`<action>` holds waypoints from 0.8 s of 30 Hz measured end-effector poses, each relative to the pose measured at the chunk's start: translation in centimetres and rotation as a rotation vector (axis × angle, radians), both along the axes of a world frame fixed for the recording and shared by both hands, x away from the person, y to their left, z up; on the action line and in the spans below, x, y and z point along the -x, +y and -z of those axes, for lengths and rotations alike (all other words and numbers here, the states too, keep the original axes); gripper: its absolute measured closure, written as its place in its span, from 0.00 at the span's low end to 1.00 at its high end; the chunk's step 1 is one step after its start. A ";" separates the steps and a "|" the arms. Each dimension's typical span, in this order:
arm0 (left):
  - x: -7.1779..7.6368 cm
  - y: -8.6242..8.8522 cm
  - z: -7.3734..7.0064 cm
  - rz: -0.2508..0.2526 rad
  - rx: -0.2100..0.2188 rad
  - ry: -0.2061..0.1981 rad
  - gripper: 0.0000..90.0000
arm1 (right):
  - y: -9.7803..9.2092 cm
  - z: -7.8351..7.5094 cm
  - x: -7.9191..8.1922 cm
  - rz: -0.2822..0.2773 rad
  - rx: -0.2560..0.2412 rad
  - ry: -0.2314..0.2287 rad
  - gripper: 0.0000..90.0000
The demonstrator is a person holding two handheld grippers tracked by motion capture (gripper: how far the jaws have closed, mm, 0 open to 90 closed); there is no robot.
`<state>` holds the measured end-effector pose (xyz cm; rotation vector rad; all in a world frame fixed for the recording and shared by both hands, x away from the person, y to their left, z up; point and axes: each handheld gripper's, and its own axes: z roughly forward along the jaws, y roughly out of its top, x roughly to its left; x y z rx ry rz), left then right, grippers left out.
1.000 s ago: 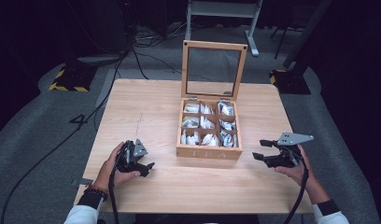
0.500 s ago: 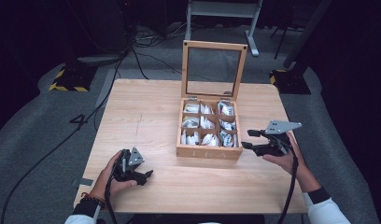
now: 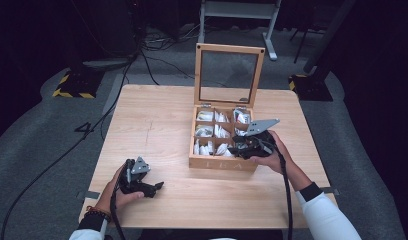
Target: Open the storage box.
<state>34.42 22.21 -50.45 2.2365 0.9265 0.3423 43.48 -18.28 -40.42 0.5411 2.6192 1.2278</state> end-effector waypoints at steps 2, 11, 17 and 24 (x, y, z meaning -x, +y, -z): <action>0.0 0.0 0.0 0.001 0.000 0.000 0.11 | 0.6 0.3 -0.2 0.003 0.028 0.001 0.57; 0.0 0.0 0.0 0.003 0.000 0.001 0.11 | 2.4 1.0 -1.7 0.001 0.095 0.042 0.56; 0.0 0.0 0.0 0.003 -0.001 0.000 0.11 | 3.6 1.7 -2.3 -0.003 0.158 0.051 0.58; 0.0 0.0 0.0 0.004 0.000 0.000 0.11 | 4.0 2.3 -3.0 -0.002 0.181 0.082 0.58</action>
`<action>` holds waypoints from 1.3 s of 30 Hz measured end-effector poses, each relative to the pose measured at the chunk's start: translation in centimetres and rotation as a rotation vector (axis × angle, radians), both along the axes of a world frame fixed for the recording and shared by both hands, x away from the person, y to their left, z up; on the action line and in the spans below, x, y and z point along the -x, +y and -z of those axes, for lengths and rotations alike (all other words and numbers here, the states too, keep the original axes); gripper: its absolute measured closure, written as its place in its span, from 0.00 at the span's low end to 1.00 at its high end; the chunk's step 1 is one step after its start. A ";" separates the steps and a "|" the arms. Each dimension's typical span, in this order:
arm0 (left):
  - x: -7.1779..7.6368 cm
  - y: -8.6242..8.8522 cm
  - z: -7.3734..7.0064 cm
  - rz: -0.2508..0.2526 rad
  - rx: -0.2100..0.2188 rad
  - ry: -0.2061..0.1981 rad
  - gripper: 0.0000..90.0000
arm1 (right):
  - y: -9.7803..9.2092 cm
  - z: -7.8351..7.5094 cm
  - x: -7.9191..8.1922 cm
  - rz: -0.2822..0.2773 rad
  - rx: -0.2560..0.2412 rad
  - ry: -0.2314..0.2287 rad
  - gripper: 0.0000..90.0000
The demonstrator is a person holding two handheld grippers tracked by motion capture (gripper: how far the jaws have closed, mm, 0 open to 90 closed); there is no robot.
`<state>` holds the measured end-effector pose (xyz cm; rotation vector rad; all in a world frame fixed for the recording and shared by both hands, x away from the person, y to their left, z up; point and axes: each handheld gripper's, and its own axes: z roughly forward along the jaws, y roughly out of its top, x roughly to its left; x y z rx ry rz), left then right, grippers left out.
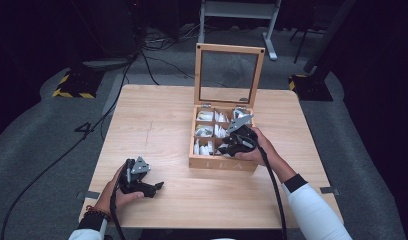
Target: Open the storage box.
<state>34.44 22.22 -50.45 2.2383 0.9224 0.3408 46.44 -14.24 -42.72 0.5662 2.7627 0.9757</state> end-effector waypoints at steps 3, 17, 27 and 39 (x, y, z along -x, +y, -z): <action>0.0 0.0 0.0 0.001 -0.002 -0.002 0.11 | 0.5 0.2 -0.1 -0.014 0.038 0.017 0.58; 0.0 0.0 0.0 0.001 -0.001 -0.002 0.11 | 0.7 0.1 -0.1 -0.042 0.088 -0.018 0.98; 0.0 0.0 0.0 0.001 0.000 -0.001 0.11 | 0.0 -1.2 0.7 -0.051 0.023 -0.063 1.00; 0.0 0.0 0.0 0.001 0.000 -0.001 0.11 | -2.0 -3.6 1.6 -0.017 -0.082 -0.125 1.00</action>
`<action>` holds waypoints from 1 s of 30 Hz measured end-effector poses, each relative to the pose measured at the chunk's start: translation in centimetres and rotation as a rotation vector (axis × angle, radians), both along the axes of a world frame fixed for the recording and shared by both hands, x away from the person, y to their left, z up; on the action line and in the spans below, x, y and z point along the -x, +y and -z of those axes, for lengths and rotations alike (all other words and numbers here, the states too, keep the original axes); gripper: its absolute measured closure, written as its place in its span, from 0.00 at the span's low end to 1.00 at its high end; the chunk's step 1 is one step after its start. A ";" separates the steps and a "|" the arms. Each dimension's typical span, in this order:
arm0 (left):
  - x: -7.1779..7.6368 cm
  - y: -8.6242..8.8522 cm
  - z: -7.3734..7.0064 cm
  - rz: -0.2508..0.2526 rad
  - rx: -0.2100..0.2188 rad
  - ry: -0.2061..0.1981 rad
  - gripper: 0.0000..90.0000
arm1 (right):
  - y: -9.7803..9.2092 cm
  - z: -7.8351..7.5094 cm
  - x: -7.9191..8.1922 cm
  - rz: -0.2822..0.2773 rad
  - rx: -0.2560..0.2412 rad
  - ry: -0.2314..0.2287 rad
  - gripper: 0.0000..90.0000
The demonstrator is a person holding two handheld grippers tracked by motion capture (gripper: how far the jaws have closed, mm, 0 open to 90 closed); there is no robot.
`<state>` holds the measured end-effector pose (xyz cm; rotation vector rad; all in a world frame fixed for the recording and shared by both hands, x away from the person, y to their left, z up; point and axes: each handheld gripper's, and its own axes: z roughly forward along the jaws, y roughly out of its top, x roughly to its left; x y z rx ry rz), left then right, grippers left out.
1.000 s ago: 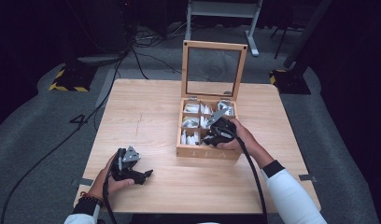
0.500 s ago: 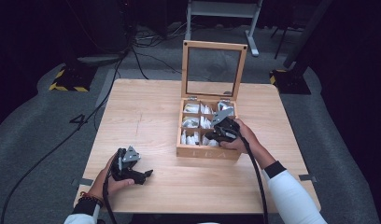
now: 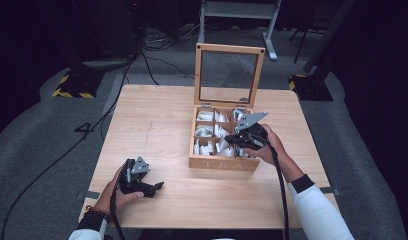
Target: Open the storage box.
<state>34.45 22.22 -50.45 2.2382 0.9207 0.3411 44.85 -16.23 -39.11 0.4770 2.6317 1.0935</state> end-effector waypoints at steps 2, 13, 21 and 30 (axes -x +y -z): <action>0.0 0.0 0.0 0.000 0.000 0.000 0.11 | -0.4 -0.3 0.2 -0.003 -0.021 -0.004 1.00; 0.0 0.0 0.0 0.000 -0.001 -0.001 0.11 | -2.1 -2.0 2.1 -0.013 -0.096 -0.038 1.00; 0.0 0.0 0.0 0.004 -0.002 -0.001 0.11 | -3.3 -2.5 3.3 -0.026 -0.119 -0.046 1.00; -0.1 0.0 0.0 0.007 -0.005 -0.003 0.11 | -4.0 -2.6 4.8 -0.054 -0.138 -0.051 1.00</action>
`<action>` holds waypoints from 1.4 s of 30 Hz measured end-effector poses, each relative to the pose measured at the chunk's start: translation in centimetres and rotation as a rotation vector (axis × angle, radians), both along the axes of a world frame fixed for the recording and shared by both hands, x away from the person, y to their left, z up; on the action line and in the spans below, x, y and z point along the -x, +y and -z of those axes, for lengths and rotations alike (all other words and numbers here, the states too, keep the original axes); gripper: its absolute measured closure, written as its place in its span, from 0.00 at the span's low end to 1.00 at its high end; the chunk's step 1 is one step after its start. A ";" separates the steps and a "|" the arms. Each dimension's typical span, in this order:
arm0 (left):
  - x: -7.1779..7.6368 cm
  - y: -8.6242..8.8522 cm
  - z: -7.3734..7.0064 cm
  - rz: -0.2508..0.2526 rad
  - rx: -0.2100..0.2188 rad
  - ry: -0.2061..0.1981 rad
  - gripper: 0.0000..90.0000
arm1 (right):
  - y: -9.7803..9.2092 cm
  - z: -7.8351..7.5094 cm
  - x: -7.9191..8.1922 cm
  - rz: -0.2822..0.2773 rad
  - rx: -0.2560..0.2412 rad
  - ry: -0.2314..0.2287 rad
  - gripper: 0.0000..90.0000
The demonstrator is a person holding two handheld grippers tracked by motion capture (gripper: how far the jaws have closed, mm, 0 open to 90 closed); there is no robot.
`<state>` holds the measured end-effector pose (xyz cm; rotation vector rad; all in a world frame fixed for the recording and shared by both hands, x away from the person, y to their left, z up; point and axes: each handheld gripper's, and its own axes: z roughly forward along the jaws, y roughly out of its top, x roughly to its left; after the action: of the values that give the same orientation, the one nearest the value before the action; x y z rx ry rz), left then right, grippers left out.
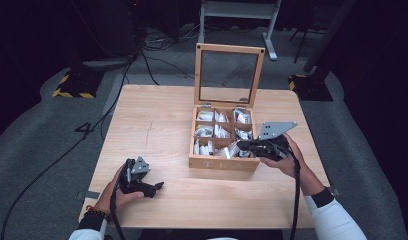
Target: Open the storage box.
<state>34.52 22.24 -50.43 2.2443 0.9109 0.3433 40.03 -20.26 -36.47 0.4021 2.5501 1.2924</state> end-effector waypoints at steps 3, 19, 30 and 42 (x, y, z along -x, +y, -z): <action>0.0 0.0 0.0 0.000 0.000 0.000 0.11 | 0.0 0.0 0.6 -0.017 -0.007 -0.001 1.00; 0.0 0.0 0.0 0.000 0.000 0.000 0.11 | 0.1 1.3 3.2 -0.077 0.009 -0.005 1.00; 0.0 0.0 0.0 0.000 0.000 0.000 0.11 | 0.6 4.5 4.8 -0.116 0.044 0.029 1.00; 0.0 0.0 0.0 0.000 0.000 0.000 0.11 | 1.9 8.0 4.9 -0.157 0.101 0.078 1.00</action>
<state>34.52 22.24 -50.43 2.2443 0.9109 0.3431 35.11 -18.35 -44.46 0.2408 2.7467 1.2147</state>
